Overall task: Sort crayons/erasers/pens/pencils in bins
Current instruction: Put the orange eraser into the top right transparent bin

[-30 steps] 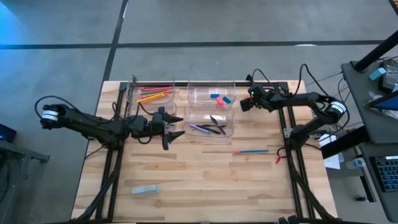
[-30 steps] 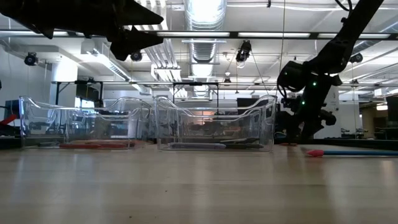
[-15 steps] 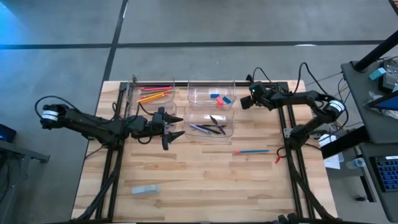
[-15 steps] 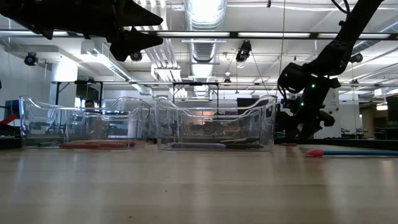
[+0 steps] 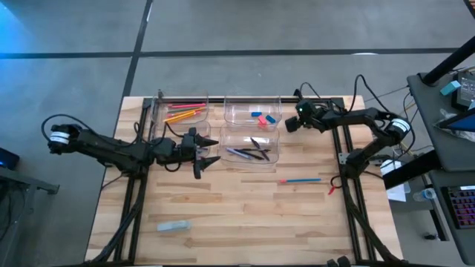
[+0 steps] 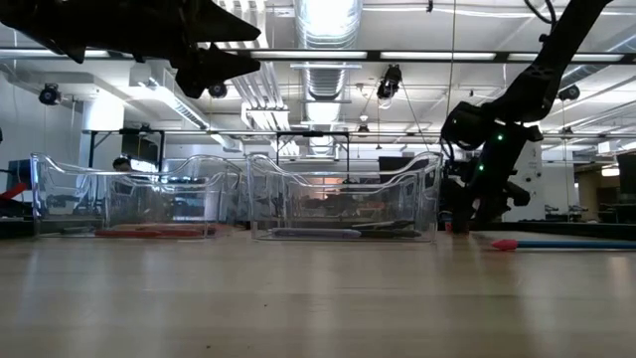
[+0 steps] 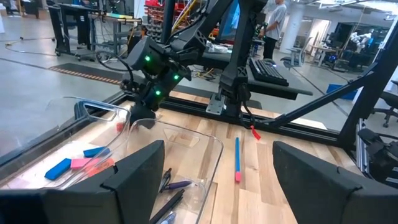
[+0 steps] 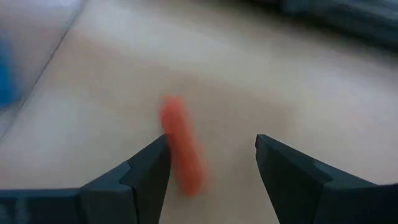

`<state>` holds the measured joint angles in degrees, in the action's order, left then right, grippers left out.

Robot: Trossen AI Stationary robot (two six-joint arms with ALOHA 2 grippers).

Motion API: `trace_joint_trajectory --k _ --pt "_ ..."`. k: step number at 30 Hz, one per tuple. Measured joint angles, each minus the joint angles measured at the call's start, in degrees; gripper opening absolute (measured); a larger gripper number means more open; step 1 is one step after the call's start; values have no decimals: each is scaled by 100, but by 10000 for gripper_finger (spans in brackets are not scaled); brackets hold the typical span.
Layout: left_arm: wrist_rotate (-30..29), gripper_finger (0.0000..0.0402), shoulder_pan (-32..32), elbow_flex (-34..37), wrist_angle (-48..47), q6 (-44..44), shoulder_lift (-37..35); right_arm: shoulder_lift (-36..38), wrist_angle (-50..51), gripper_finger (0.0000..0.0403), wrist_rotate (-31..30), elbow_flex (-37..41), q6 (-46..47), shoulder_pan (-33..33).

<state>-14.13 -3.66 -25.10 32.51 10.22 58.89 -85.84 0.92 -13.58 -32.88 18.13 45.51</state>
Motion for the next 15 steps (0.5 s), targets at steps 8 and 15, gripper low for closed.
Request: trace_joint_trajectory --k 8,15 --pt "0 283 -1 9 1 -1 0 2 25 224 98 4 29 -106" --pt "0 283 0 9 0 0 0 0 18 215 107 11 -54 -106"
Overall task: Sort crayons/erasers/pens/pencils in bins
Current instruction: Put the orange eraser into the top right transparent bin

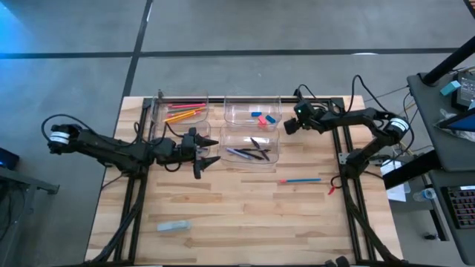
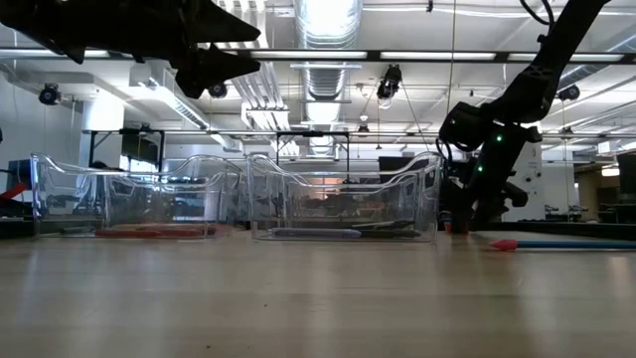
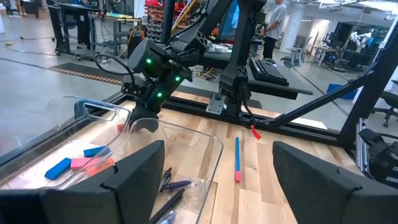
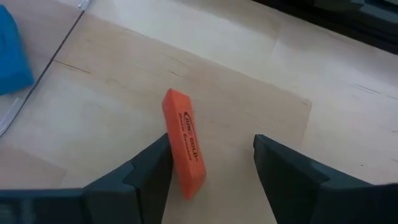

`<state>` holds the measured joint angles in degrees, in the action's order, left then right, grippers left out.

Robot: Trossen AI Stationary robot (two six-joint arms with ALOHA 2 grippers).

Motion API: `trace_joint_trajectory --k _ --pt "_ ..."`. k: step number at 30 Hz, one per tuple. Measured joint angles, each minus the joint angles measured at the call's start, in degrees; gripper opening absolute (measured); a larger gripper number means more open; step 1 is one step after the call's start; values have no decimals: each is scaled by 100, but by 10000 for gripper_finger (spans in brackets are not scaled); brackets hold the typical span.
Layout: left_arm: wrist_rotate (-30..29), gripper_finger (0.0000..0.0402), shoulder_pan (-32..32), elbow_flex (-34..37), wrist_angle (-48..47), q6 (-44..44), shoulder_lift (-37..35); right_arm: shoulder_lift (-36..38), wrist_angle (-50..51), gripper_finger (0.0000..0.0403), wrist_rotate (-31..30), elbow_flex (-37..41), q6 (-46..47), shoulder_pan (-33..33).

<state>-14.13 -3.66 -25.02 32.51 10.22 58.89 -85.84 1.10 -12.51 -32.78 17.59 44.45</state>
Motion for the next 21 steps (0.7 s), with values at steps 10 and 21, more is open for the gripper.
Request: trace_joint_trajectory --k 10,21 --pt "0 283 0 2 0 -2 0 -4 -73 97 219 2 -40 -4" --pt "0 283 -2 13 -4 0 0 1061 289 19 262 44 129 -33"
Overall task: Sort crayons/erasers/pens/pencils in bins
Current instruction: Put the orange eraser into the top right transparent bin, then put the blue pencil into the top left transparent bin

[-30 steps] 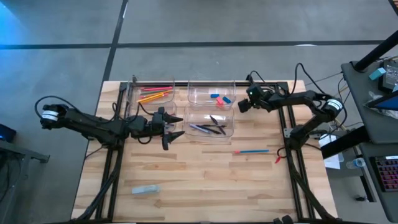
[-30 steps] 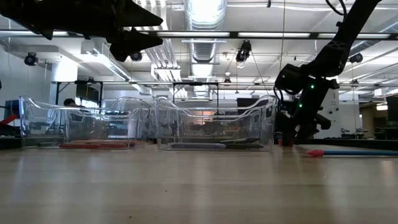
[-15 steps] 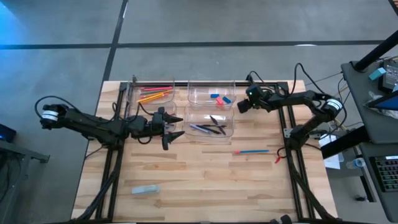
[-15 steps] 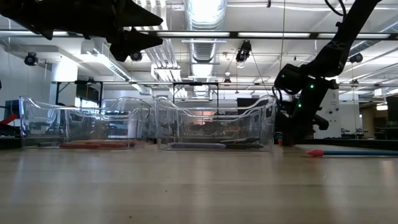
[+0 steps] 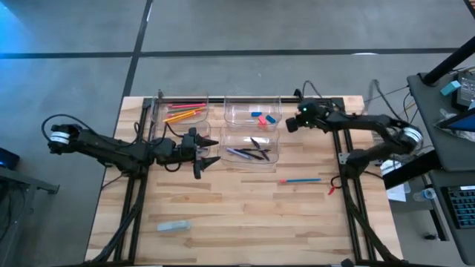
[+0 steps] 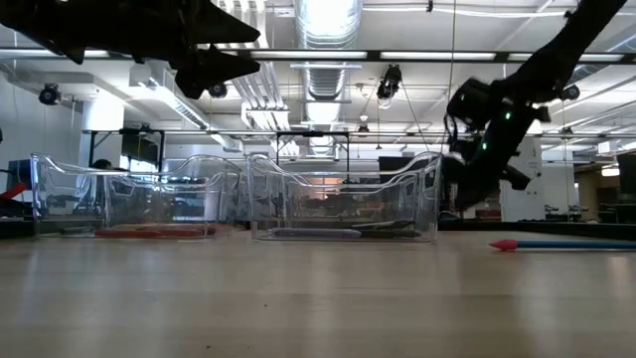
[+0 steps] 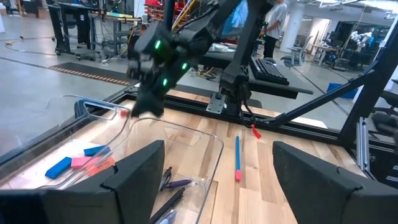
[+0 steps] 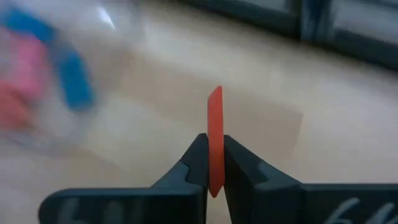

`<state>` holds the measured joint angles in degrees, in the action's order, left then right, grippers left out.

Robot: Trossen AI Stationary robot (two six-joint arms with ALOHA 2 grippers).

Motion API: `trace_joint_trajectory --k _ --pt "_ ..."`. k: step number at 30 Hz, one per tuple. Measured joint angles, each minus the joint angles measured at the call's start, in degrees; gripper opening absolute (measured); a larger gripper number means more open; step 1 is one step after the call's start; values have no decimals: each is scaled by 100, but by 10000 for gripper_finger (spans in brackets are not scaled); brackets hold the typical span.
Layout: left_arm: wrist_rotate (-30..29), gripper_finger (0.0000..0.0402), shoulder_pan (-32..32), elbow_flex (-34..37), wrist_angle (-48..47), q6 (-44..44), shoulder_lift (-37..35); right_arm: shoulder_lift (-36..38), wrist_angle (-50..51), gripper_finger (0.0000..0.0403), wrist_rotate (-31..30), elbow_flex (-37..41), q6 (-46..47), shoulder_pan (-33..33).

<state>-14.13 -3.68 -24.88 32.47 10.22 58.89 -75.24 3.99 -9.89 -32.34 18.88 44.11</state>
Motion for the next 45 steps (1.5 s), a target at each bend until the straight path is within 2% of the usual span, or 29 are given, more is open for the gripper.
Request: trace_joint_trajectory --k 8,14,18,24,35,41,45 --pt "0 283 0 2 4 0 0 1600 27 19 -12 -22 253 -392" --pt "-2 283 1 -15 11 2 0 2001 31 18 -15 -172 393 -801" --pt "-2 283 2 -15 9 4 0 1814 13 18 -11 -391 388 -1000" --pt "-4 283 2 -13 7 7 0 1121 3 22 7 -919 264 -1143" --pt "-4 283 0 -2 -11 7 0 -361 132 101 572 -2049 -20 -1160" --pt "-2 283 1 47 -47 13 0 -638 1494 161 589 -2805 -210 -1285" --pt "-2 283 0 87 -50 15 0 -453 2398 187 799 -3034 -496 -1776"
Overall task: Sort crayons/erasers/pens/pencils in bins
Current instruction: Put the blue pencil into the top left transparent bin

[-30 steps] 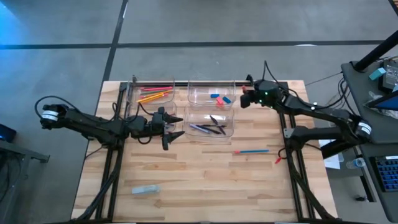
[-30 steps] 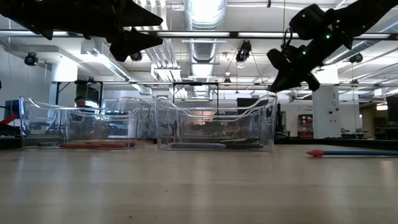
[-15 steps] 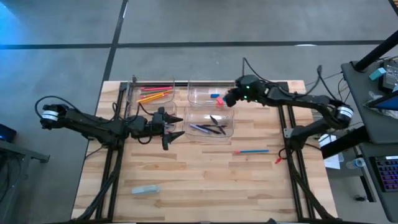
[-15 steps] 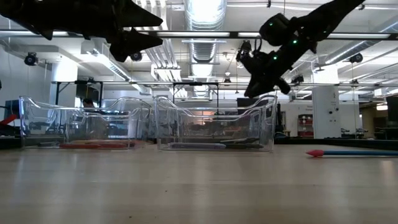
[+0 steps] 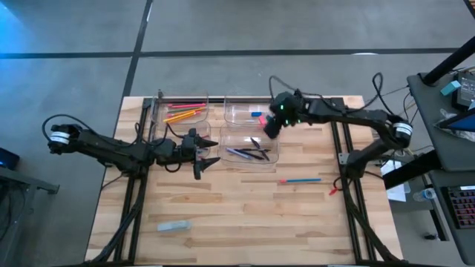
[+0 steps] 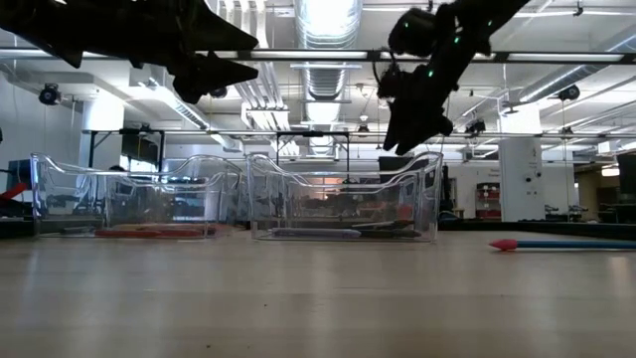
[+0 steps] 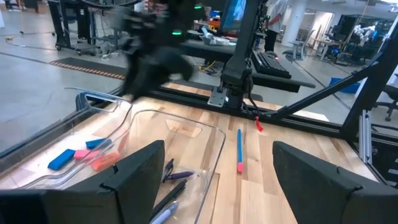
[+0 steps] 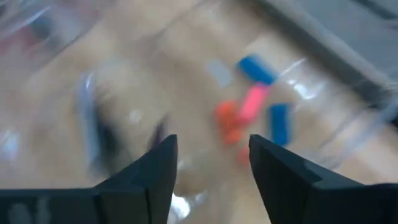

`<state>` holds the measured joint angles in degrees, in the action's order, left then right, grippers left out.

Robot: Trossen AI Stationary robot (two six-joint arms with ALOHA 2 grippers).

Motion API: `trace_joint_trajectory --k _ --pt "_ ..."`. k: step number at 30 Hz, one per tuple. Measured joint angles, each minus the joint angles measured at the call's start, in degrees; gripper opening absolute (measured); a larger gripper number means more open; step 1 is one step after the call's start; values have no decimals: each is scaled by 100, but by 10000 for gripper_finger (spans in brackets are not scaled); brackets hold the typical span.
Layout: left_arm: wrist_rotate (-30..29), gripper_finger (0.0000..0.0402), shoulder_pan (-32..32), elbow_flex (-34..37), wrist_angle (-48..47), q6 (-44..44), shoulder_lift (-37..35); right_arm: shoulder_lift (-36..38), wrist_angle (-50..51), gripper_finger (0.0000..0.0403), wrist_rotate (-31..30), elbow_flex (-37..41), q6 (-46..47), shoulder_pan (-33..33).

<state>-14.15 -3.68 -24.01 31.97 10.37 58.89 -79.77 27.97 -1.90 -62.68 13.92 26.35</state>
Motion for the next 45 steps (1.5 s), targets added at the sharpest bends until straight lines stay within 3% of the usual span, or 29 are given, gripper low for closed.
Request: trace_joint_trajectory --k 3,11,17,22,25,32,45 --pt "0 283 0 0 2 0 0 276 475 194 89 12 -88 -628" --pt "0 283 -2 0 8 142 0 1055 440 189 4 655 503 -2946" --pt "1 283 -9 0 47 282 0 1044 -360 187 -973 1355 903 -4646" --pt "4 283 -18 0 48 289 0 849 -774 187 -1745 1821 915 -5453" --pt "2 283 -20 0 57 289 0 712 -764 184 -2091 1986 1112 -5615" --pt "4 283 -20 0 52 289 0 621 -837 165 -2126 2497 1812 -5406" --pt "4 283 -20 0 50 284 0 614 -2324 139 -2057 3544 1870 -4844"
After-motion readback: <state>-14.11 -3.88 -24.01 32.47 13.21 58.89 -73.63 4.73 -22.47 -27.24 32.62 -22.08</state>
